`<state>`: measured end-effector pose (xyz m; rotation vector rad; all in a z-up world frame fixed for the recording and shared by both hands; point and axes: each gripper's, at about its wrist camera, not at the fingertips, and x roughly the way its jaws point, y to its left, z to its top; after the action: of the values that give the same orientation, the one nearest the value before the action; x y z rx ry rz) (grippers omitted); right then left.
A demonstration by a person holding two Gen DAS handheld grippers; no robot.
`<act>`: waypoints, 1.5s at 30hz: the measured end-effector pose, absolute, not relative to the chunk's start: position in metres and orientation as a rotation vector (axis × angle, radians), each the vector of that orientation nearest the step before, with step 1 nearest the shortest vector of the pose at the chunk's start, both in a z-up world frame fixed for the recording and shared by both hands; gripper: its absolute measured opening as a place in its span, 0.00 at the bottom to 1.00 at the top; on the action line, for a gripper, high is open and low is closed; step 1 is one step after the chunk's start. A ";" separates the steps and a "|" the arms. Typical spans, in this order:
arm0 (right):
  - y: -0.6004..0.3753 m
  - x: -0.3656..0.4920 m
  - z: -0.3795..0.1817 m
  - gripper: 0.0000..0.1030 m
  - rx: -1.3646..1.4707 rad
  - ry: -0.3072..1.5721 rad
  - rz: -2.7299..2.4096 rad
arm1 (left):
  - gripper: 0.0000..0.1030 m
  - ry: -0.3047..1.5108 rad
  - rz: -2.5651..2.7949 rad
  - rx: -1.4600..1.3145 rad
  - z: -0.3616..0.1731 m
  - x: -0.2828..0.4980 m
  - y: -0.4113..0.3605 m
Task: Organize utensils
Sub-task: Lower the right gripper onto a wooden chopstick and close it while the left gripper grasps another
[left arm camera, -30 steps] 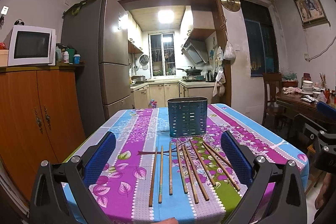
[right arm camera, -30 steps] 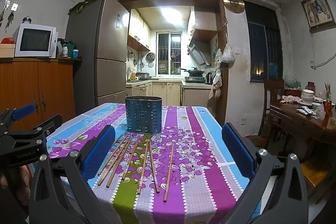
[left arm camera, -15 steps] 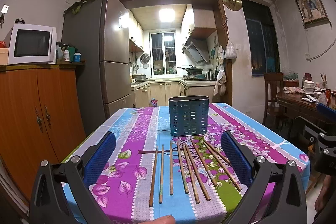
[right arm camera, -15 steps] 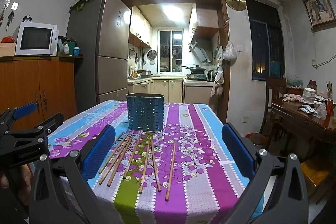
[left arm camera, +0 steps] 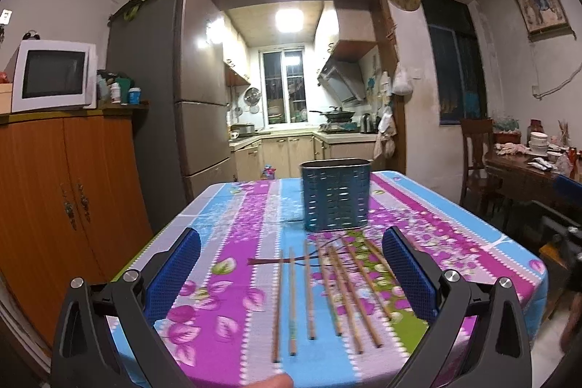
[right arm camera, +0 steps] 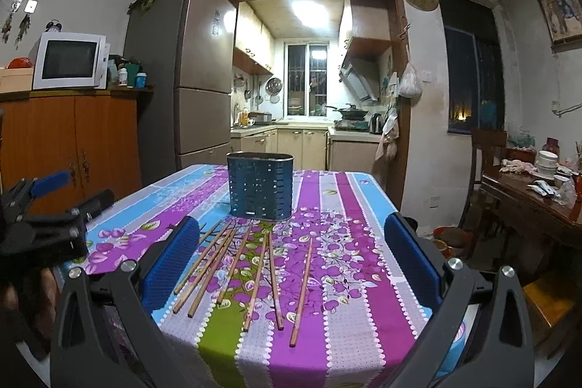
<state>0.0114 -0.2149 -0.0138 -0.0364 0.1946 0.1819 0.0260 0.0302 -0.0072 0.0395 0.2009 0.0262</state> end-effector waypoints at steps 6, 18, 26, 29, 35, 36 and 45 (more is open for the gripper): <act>-0.216 0.016 -0.050 0.47 -0.069 0.323 0.277 | 0.97 0.324 0.064 -0.049 -0.027 0.052 0.092; -0.168 0.068 -0.131 0.17 -0.031 0.532 0.373 | 0.97 0.450 0.079 -0.022 -0.093 0.062 0.117; -0.176 0.081 -0.139 0.09 -0.010 0.529 0.353 | 0.93 0.428 -0.075 0.044 -0.109 0.047 0.070; -0.177 0.081 -0.140 0.08 -0.007 0.526 0.360 | 0.75 0.430 -0.128 0.080 -0.117 0.050 0.046; -0.178 0.083 -0.139 0.08 0.000 0.529 0.366 | 0.44 0.462 -0.174 0.031 -0.129 0.069 0.034; -0.178 0.083 -0.139 0.08 0.001 0.529 0.366 | 0.44 0.458 -0.163 0.049 -0.130 0.072 0.029; -0.179 0.087 -0.139 0.08 0.006 0.537 0.377 | 0.27 0.493 -0.144 0.073 -0.139 0.090 0.019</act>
<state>0.0867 -0.1792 -0.1388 0.0059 0.5373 0.3767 0.0899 0.0194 -0.1387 0.0731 0.4928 -0.1437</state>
